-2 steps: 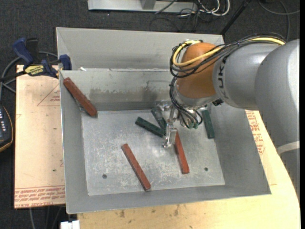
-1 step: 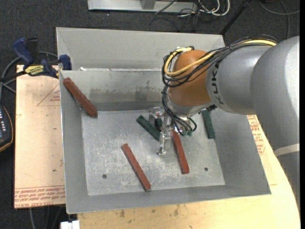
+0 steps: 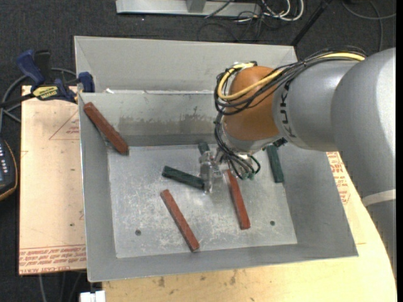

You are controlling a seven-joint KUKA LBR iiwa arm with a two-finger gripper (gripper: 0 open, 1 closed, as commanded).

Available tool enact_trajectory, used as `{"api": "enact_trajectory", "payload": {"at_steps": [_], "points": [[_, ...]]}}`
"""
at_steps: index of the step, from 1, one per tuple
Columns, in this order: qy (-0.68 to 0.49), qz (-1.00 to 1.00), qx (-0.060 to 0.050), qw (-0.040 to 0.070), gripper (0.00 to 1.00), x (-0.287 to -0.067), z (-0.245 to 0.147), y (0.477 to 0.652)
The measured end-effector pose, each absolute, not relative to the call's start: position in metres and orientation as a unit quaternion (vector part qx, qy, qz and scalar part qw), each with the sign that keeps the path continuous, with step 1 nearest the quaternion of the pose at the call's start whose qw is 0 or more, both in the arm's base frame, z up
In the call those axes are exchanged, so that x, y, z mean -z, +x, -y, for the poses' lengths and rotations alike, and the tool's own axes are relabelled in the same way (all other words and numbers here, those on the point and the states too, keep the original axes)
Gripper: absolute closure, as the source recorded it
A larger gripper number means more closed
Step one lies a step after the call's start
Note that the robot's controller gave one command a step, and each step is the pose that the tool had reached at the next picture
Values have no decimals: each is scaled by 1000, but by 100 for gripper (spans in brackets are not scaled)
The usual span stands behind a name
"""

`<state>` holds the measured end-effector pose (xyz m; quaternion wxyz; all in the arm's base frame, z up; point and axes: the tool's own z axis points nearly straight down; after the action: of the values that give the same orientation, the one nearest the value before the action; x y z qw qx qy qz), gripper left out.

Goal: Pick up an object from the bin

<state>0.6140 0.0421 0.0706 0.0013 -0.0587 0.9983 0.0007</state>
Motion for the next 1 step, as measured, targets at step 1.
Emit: {"api": "enact_trajectory", "payload": {"at_steps": [1], "points": [[-58,-998,-1,2,0,-71,-42,614]]}}
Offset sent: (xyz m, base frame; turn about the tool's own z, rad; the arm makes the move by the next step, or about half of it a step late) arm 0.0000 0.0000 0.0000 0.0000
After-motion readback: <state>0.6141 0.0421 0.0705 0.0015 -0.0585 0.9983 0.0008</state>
